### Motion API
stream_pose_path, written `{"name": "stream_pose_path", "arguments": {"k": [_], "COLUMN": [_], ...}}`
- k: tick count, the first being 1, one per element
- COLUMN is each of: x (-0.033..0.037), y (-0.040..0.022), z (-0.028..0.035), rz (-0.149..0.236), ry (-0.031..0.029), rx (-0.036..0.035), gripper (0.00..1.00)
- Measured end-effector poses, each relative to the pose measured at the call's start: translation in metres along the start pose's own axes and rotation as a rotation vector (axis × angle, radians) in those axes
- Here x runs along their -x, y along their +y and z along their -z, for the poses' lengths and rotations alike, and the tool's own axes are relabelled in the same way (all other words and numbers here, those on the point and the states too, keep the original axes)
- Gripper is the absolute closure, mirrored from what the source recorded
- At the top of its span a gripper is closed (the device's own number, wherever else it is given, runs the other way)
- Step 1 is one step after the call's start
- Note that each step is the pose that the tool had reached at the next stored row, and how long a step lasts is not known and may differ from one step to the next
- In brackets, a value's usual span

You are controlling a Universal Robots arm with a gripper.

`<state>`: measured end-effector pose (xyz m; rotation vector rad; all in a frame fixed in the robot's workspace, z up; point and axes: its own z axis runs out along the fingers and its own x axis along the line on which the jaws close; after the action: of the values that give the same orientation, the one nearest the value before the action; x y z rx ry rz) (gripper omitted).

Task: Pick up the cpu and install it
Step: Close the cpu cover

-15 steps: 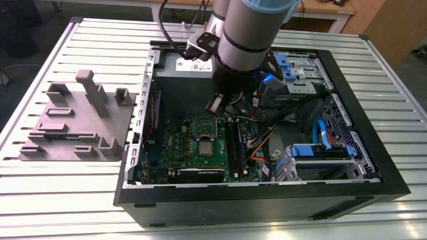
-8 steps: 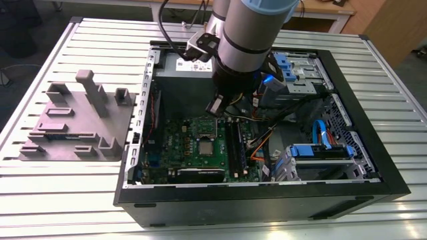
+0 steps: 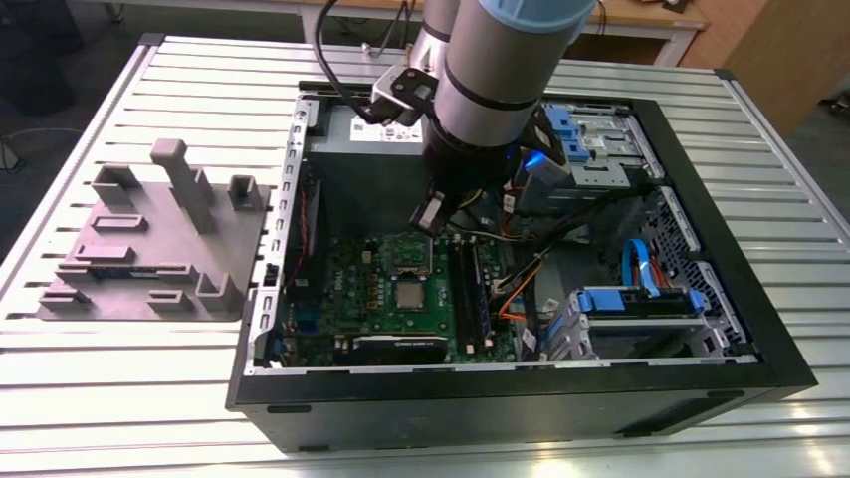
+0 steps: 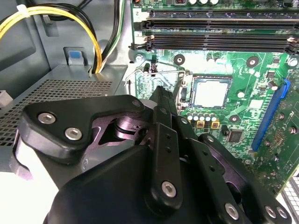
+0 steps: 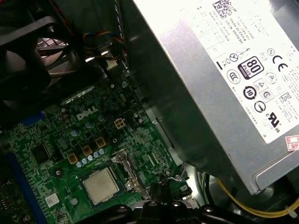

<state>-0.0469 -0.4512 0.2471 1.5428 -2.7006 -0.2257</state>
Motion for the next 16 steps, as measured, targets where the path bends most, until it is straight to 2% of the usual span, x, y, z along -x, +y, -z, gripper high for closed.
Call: {"name": "stream_pose_path", "arguments": {"k": [8,16], "x": [-0.0017,-0.0066], "y": [-0.0011,-0.0039], "z": [0.0002,0.0009], "rz": [0.000,0.000], "ry": [0.0000,0.0000], "rx": [0.0000,0.0001], "gripper": [0.90,0.90]}}
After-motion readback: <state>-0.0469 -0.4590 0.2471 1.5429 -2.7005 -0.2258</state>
